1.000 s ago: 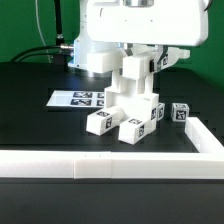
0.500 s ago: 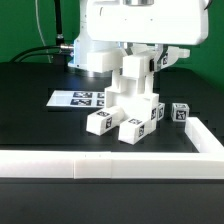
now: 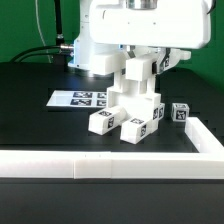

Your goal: Assemble chair

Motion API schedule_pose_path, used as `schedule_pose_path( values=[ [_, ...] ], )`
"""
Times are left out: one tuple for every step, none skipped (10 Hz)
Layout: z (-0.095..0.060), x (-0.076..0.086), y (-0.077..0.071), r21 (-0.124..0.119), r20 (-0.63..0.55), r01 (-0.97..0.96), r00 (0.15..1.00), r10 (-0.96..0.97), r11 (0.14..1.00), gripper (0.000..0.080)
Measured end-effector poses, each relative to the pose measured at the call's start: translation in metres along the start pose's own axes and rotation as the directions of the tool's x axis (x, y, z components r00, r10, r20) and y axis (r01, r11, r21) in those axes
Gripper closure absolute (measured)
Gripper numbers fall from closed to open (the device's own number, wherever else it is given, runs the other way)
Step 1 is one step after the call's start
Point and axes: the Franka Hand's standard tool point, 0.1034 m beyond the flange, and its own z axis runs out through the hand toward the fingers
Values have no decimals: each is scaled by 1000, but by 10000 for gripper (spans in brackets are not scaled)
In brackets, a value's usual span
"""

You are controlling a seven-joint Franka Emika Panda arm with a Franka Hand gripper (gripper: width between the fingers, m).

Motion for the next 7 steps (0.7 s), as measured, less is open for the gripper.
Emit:
schedule_pose_path(
  values=[
    [1,-1,-1,-1,1,3,1000,-3,1000,515],
    [2,-1,0,-3,2,3,1000,-3,1000,515],
    [4,-1,-1,-3,-4,5,1000,-5,1000,515],
    [11,-1,-1,-6,-9,9,1000,-9,1000,515],
    [15,-1,-1,-11,-9,9,1000,-9,1000,515],
    [20,-1,1,-16,-8,11,1000,-11,1000,515],
    [24,-1,2,-20,-9,12,1000,-12,1000,515]
  ],
)
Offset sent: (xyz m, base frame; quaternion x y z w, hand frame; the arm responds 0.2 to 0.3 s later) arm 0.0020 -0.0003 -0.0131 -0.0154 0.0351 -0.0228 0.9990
